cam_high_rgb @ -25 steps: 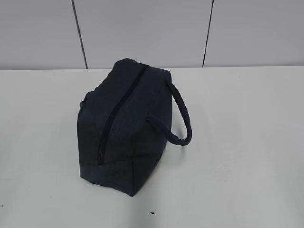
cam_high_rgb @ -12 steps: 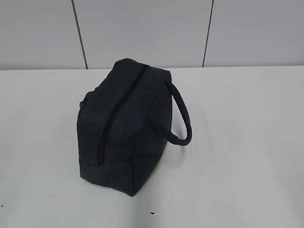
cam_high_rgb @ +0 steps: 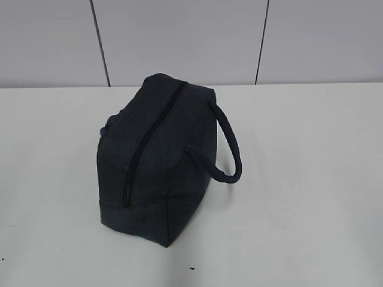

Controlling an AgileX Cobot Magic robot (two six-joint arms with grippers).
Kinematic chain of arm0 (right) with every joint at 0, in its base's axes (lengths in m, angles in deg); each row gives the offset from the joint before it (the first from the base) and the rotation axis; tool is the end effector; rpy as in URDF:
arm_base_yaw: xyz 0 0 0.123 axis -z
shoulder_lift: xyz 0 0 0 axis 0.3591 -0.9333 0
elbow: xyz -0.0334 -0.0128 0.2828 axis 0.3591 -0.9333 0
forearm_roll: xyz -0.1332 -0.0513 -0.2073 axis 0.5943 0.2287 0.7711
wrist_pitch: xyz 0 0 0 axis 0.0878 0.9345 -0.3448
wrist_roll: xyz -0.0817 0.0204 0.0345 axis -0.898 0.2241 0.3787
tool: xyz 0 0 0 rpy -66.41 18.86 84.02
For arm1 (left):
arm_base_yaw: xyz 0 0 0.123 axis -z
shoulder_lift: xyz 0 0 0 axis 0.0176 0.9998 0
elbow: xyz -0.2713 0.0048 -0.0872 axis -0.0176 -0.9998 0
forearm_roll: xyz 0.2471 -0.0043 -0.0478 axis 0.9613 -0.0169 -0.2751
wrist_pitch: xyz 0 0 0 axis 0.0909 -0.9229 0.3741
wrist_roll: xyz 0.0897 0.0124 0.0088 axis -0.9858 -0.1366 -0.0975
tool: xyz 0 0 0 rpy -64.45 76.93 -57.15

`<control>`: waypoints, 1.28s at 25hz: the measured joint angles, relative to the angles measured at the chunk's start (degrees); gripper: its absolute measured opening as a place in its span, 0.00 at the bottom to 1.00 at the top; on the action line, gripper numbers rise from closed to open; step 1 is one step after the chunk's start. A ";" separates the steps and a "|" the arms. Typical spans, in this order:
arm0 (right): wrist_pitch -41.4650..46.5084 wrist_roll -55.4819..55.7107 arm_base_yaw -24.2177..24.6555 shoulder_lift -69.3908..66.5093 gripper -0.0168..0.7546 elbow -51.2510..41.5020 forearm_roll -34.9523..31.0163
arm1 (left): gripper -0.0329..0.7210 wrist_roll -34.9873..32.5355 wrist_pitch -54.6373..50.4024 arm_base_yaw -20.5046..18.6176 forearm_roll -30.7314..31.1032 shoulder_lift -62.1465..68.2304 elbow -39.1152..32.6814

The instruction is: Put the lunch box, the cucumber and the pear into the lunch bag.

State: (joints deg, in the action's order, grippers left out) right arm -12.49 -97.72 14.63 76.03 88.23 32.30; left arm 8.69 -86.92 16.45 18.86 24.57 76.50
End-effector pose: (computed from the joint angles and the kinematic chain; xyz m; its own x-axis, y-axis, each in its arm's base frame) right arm -0.0122 -0.0007 0.2693 -0.4992 -0.2128 -0.8399 -0.1984 0.9717 -0.1283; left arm -0.0137 -0.0016 0.2795 -0.4436 0.1351 -0.8860 0.3510 0.9358 -0.0331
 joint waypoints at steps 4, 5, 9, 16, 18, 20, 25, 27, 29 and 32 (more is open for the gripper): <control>0.00 0.00 0.00 0.00 0.61 0.00 0.00 | 0.49 0.00 0.00 0.00 0.09 0.00 0.00; 0.00 0.00 0.00 0.00 0.61 0.00 0.00 | 0.49 0.00 0.00 0.00 0.47 0.00 -0.09; 0.00 0.00 0.00 0.00 0.61 0.00 0.49 | 0.47 0.00 0.00 0.00 1.83 0.00 -0.11; -0.10 0.00 0.00 0.00 0.61 0.00 0.49 | 0.45 -0.48 0.00 0.00 1.95 0.00 -0.11; -0.10 0.00 0.00 0.00 0.61 0.00 0.49 | 0.45 -0.48 0.00 0.00 1.95 0.00 -0.11; -0.10 0.00 0.00 0.00 0.61 0.00 0.49 | 0.44 -0.48 0.00 0.00 1.95 0.00 -0.11; -0.10 0.00 0.00 0.00 0.61 0.00 0.49 | 0.43 -0.48 0.00 0.00 1.95 0.00 -0.11; -0.10 0.00 0.00 0.00 0.61 0.00 0.49 | 0.42 -0.48 0.00 0.00 1.95 0.00 -0.11; -0.10 0.00 0.00 0.00 0.61 0.00 0.49 | 0.41 -0.48 0.00 0.00 1.95 0.00 -0.11; -0.10 0.00 0.00 0.00 0.61 0.00 0.49 | 0.39 -0.50 0.00 0.00 1.95 0.00 -0.11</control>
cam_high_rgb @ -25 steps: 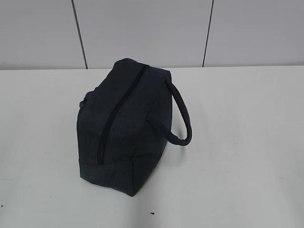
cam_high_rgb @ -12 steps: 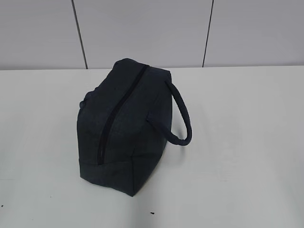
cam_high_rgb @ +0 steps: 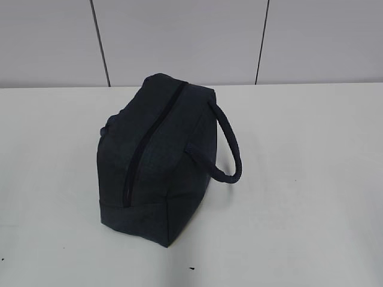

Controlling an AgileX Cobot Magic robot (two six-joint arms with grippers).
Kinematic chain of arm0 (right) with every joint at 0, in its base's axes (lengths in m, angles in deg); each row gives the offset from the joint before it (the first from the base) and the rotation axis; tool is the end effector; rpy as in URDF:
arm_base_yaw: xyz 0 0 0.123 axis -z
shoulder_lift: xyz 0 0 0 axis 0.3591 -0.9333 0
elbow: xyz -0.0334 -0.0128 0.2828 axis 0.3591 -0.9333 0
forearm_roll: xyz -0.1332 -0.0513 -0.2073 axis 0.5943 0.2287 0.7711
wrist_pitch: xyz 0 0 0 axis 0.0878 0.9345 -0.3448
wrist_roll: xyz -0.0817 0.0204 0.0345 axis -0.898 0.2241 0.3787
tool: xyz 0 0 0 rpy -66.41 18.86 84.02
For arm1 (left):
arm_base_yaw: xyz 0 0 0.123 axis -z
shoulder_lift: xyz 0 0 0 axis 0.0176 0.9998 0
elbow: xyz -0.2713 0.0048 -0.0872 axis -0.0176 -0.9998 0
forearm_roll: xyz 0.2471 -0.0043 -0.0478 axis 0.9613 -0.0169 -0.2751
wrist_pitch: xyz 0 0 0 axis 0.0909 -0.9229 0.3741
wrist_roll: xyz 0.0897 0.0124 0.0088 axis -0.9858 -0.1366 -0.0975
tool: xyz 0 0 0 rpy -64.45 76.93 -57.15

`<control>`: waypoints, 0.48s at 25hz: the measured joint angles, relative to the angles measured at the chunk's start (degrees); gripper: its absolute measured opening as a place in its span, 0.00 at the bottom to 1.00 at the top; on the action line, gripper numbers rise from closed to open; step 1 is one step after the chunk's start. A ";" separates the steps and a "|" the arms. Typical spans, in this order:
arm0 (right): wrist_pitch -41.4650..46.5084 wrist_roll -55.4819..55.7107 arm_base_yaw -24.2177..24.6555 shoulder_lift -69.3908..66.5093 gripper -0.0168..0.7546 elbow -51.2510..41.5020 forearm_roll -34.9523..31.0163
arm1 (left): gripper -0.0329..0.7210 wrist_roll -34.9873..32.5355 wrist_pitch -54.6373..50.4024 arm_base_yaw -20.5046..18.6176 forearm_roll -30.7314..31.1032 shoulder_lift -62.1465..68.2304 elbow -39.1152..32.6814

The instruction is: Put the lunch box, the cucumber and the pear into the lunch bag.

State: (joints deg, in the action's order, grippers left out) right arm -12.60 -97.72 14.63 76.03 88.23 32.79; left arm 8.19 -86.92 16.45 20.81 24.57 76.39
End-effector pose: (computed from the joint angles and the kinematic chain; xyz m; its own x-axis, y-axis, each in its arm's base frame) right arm -0.0120 -0.0014 0.2695 -0.4980 -0.2161 -0.8398 -0.1933 0.9717 -0.1354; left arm -0.0126 0.0009 0.2788 -0.4378 0.1583 -0.8850 0.3362 0.9418 0.0021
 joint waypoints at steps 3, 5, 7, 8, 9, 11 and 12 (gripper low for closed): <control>-0.11 0.00 0.00 0.00 0.61 0.00 0.00 | 0.38 -0.12 0.00 -2.59 0.00 0.00 0.00; -0.11 0.00 0.00 0.00 0.61 0.00 0.00 | 0.38 -0.12 0.00 -6.42 0.00 0.00 0.00; -0.11 0.00 0.00 0.00 0.61 0.00 0.00 | 0.38 -0.12 0.00 -10.36 0.00 0.00 0.00; -0.11 0.00 0.00 0.00 0.61 0.00 0.00 | 0.38 -0.12 0.00 -12.38 0.00 0.00 0.00; -0.11 0.00 0.00 0.00 0.61 0.00 0.00 | 0.38 -0.12 0.00 -14.10 0.00 0.00 0.00; -0.11 0.00 0.10 0.00 0.61 0.00 0.00 | 0.37 -0.12 0.00 -16.41 0.00 0.00 0.00; -0.11 0.00 0.48 0.00 0.61 0.00 0.00 | 0.37 -0.12 0.00 -17.18 0.00 0.00 0.00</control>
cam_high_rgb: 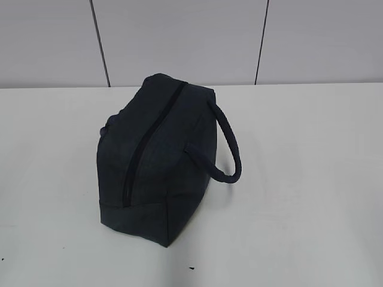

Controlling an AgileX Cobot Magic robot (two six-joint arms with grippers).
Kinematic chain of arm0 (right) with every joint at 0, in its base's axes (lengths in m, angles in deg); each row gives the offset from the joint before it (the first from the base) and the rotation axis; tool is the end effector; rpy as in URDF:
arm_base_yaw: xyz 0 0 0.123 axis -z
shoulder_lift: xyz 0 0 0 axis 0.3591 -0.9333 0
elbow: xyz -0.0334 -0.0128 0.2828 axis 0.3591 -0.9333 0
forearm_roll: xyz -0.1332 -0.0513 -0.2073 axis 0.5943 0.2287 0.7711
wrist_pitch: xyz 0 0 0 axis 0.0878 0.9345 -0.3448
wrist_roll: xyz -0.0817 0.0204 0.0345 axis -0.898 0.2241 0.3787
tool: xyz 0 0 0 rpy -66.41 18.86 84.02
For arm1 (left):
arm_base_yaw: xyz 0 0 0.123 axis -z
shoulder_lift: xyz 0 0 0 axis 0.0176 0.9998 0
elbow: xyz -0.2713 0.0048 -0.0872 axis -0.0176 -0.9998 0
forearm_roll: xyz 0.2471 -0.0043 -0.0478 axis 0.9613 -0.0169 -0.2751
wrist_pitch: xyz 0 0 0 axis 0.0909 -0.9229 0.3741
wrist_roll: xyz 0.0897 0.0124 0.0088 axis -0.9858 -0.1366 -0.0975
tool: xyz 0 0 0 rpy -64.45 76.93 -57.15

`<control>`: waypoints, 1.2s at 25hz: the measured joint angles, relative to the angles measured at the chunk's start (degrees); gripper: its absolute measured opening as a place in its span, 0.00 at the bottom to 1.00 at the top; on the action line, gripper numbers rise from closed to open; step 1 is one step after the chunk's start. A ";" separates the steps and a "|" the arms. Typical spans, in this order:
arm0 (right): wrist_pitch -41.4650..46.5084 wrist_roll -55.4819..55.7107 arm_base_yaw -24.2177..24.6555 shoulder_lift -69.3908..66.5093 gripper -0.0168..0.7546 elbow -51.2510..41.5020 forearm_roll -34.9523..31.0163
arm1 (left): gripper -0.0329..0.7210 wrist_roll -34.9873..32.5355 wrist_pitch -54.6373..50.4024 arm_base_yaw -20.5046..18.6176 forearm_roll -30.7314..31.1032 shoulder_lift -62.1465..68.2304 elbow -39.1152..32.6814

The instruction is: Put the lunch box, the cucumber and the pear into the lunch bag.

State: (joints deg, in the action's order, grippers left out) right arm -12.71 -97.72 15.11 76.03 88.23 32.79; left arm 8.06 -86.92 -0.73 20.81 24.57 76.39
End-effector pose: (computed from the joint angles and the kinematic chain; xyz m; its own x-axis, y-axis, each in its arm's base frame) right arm -0.0119 -0.0012 0.2696 -0.4982 -0.2117 -0.8408 -0.1849 0.9734 -0.1355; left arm -0.0123 -0.0028 0.2788 -0.4649 0.0242 -0.8850 0.0441 0.9990 0.0041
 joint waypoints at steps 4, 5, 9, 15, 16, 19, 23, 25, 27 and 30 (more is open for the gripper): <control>0.00 0.00 2.02 0.00 0.61 0.00 0.00 | 0.36 0.00 0.04 -0.76 0.00 0.00 0.00; 0.00 0.00 2.12 0.00 0.61 0.00 0.00 | 0.37 0.00 0.04 -0.76 0.00 0.00 0.00; 0.00 0.00 2.12 0.00 0.61 0.00 0.00 | 0.37 0.00 0.04 -0.95 0.00 0.00 0.00; 0.00 0.00 2.12 0.00 0.61 0.00 0.00 | 0.37 0.00 0.04 -1.22 0.00 0.00 0.00; 0.00 0.00 2.12 0.00 0.61 0.00 0.00 | 0.37 0.00 0.04 -1.22 0.00 0.00 0.00; 0.00 0.00 2.12 0.00 0.61 0.00 0.00 | 0.37 0.00 0.04 -1.22 0.00 0.00 0.00; 0.00 0.00 2.12 0.00 0.61 0.00 0.00 | 0.36 0.00 0.04 -1.22 0.00 0.00 0.00; 0.00 0.00 2.12 0.00 0.61 0.00 0.00 | 0.36 0.00 0.04 -1.22 0.00 0.00 0.00; 0.00 0.00 2.12 0.00 0.61 0.00 0.00 | 0.36 0.00 0.04 -1.22 0.00 0.00 0.00; 0.00 0.00 2.12 0.00 0.61 0.00 0.00 | 0.36 0.00 0.04 -1.22 0.00 0.00 0.00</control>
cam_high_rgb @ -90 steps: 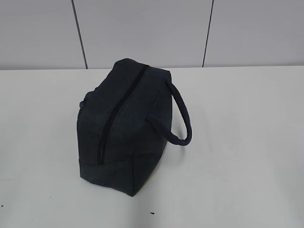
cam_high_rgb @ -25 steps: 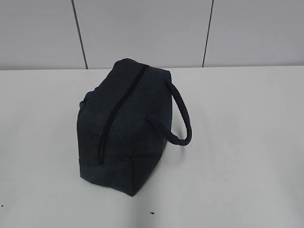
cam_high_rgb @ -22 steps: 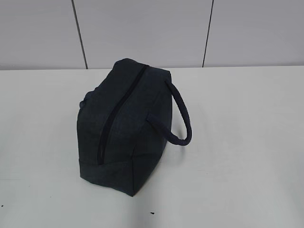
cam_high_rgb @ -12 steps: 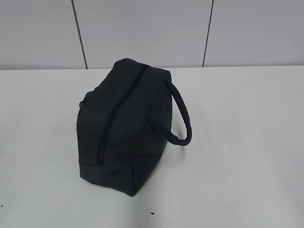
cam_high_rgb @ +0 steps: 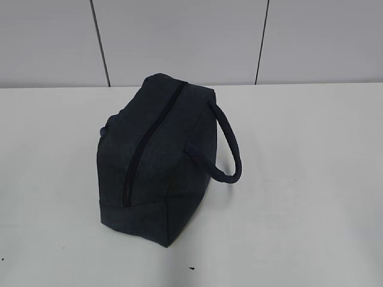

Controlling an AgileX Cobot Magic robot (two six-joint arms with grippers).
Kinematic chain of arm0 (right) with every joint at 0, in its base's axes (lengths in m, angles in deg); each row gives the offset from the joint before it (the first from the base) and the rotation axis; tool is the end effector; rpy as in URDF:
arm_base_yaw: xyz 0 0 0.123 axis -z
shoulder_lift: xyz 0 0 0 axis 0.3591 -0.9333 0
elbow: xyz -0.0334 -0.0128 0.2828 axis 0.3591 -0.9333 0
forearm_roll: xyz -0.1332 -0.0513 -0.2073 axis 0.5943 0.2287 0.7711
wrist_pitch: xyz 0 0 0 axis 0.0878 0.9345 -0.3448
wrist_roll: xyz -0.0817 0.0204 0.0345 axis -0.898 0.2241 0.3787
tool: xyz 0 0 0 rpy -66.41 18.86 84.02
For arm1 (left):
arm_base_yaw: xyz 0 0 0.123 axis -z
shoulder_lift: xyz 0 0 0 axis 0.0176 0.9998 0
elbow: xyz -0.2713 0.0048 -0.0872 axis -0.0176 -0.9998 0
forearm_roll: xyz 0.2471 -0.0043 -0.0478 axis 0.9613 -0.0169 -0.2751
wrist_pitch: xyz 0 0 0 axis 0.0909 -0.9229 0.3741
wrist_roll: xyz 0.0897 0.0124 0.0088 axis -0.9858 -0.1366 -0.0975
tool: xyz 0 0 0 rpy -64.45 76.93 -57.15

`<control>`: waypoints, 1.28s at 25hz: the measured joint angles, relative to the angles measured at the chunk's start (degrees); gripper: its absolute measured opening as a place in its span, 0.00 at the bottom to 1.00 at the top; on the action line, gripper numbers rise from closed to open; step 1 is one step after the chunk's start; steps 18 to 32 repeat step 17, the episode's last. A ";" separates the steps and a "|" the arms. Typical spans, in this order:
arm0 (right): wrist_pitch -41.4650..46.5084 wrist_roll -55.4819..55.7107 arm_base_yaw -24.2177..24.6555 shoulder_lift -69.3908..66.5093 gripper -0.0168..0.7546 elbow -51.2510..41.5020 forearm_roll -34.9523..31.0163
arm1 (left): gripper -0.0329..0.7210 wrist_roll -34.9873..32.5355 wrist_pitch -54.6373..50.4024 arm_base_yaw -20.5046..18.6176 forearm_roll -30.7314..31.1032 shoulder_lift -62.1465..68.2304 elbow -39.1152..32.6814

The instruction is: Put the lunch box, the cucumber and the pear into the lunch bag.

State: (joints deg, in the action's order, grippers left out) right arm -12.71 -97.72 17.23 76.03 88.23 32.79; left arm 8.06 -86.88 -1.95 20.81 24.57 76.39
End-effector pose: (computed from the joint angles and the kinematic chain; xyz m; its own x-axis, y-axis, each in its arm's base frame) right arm -0.0119 -0.0008 0.2696 -0.5057 -0.1931 -0.8408 -0.1488 0.9795 -0.1355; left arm -0.0122 -0.0031 0.2789 -0.4647 0.0142 -0.8853 0.0228 0.9997 0.0041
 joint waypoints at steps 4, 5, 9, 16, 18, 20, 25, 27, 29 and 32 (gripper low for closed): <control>0.00 0.00 0.00 0.00 0.61 0.00 0.00 | 0.36 0.00 0.00 0.00 0.00 0.00 0.00; 0.00 0.00 0.00 0.00 0.61 0.00 0.00 | 0.36 0.00 0.00 0.00 0.00 0.00 0.00; 0.00 0.00 0.00 0.00 0.61 0.00 0.00 | 0.36 0.00 0.00 0.00 0.00 0.00 0.00; 0.00 0.00 0.00 0.00 0.61 0.00 0.00 | 0.36 0.00 0.00 0.00 0.00 0.00 0.00; 0.00 0.00 0.00 0.00 0.61 0.00 0.00 | 0.36 0.00 0.00 0.00 0.00 0.00 0.00; 0.00 0.00 0.00 0.00 0.61 0.00 0.00 | 0.36 0.00 0.00 0.00 0.00 0.00 0.00; 0.00 0.00 0.00 0.00 0.61 0.00 0.00 | 0.36 0.00 0.00 0.00 0.00 0.00 0.00; 0.00 0.00 0.00 0.00 0.61 0.00 0.00 | 0.36 0.00 0.00 0.00 0.00 0.00 0.00; 0.00 0.00 0.00 0.00 0.61 0.00 0.00 | 0.36 0.00 0.00 0.00 0.00 0.00 0.00; 0.00 0.00 0.00 0.00 0.61 0.00 0.00 | 0.36 0.00 0.00 0.00 0.00 0.00 0.00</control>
